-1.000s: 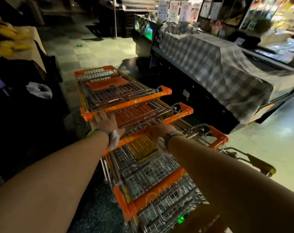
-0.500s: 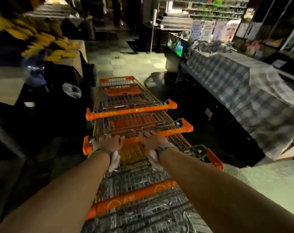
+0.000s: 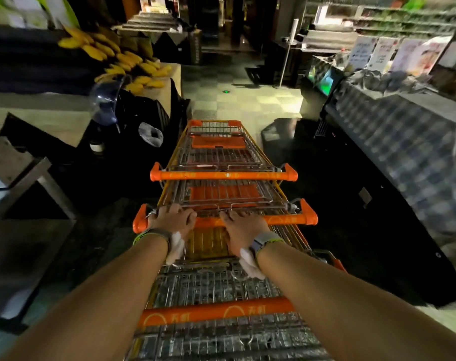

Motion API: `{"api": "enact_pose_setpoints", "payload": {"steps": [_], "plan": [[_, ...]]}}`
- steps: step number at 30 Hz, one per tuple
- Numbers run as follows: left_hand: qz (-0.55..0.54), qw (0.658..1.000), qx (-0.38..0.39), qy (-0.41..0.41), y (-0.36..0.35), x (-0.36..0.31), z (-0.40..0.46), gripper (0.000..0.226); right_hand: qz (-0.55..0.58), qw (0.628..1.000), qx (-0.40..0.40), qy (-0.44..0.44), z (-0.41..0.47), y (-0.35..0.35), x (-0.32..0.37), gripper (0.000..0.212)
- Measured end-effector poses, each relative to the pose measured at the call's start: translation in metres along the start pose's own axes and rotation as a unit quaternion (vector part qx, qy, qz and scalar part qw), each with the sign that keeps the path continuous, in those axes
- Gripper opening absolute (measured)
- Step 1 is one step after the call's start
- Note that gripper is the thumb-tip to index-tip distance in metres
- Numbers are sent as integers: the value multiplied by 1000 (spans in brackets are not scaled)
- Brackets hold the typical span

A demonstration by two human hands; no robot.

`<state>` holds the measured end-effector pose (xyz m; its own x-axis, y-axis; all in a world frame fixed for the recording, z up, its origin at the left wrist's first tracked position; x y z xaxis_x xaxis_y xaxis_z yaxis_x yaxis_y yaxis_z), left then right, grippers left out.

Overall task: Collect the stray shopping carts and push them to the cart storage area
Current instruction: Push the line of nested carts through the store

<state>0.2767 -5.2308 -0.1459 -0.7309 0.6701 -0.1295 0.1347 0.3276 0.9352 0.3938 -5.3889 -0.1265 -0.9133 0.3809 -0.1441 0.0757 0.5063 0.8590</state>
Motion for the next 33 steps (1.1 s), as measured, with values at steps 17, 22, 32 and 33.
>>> {"api": "enact_pose_setpoints", "payload": {"steps": [17,22,32,33], "plan": [[64,990,122,-35,26,-1,29,48,-48,995,-69,60,25,36,-12,49],[94,984,125,-90,34,-13,33,37,181,982,-32,48,46,50,-35,36],[90,996,-19,22,84,-5,148,72,186,974,-73,-104,146,92,-114,64],[104,994,-10,32,84,-3,157,71,184,975,-63,-107,155,86,-120,64]]}}
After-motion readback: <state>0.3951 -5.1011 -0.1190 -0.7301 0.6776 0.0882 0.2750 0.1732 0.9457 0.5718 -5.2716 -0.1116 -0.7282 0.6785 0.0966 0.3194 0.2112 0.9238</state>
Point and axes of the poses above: each hand's wrist, its own z-axis towards the middle knuckle, its own y-axis out of the back of the hand, x = y × z, the point moved 4 cm from there along z, towards the middle knuckle, and after that the axes turned 6 degrees about x, right-handed, at the moved point
